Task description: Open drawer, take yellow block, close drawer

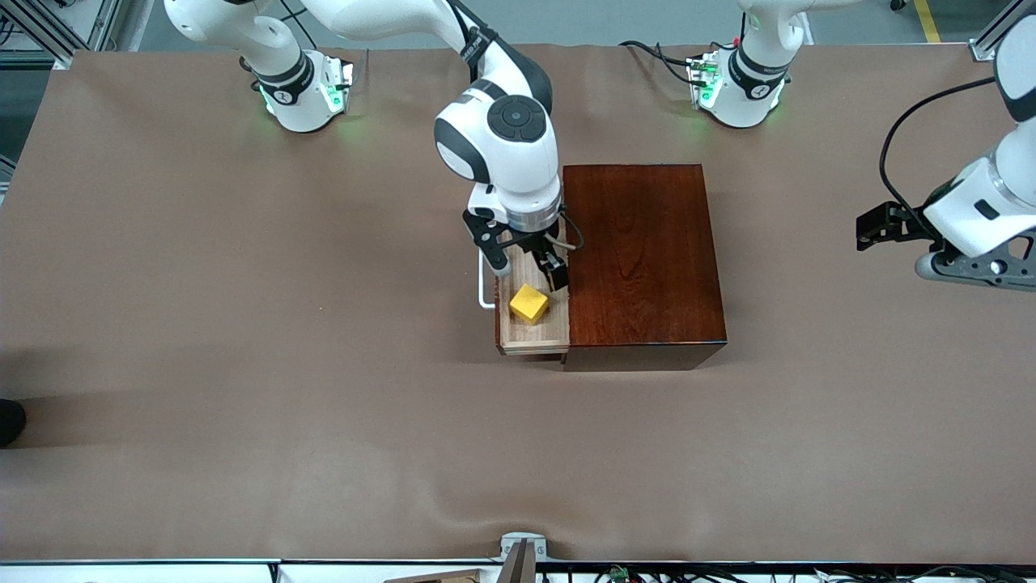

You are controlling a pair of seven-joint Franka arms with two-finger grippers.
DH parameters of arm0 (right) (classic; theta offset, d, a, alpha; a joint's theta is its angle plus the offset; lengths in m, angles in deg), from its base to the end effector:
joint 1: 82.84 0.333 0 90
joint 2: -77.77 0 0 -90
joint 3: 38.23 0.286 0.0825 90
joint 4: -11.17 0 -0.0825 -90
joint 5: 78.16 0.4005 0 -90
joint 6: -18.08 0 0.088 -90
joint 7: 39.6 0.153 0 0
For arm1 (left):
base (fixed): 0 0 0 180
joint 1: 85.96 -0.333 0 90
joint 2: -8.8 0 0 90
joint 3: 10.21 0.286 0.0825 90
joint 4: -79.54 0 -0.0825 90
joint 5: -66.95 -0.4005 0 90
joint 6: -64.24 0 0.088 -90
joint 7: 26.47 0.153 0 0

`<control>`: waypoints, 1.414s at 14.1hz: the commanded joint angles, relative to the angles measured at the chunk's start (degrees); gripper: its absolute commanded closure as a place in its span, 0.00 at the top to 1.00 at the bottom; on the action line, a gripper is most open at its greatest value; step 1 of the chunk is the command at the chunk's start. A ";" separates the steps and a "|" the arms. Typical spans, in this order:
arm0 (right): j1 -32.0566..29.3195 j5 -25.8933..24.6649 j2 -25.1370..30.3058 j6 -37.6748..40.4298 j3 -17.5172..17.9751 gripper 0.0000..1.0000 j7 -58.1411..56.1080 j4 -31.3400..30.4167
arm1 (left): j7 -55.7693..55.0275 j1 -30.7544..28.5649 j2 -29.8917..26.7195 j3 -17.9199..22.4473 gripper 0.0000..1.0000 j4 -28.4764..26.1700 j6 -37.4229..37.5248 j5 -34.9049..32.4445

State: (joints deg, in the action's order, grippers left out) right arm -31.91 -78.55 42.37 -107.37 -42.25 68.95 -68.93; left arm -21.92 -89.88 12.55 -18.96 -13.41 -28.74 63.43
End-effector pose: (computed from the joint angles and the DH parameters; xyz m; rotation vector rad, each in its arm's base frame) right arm 0.5024 0.5476 0.2858 -2.5723 1.5000 -0.1216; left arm 0.5850 -0.0385 0.4904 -3.0776 0.2605 0.0989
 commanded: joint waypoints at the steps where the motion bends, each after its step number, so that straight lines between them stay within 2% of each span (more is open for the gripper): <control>1: -0.39 -1.11 -1.51 0.30 -0.29 1.00 -3.07 2.76 | -0.42 -0.57 -3.14 -0.13 1.00 -3.74 -2.03 1.06; 7: -2.15 -1.11 -2.30 0.21 -0.37 1.00 -5.90 2.85 | -0.69 -0.66 -2.17 -0.13 1.00 -3.12 -0.88 0.97; 12: -2.77 -1.02 -3.88 0.21 -0.37 1.00 -5.63 3.72 | -14.11 0.13 -0.15 -0.74 1.00 -1.54 -0.88 0.97; 20: -2.42 -1.02 -6.17 -0.76 -0.29 1.00 -6.34 5.04 | -25.36 1.63 0.38 -0.74 1.00 -1.19 -0.88 1.06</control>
State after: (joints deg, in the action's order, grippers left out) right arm -34.07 -78.59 37.84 -108.07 -42.97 63.08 -65.89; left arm -43.98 -88.70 12.62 -19.71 -15.50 -29.60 63.44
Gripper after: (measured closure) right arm 0.000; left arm 0.000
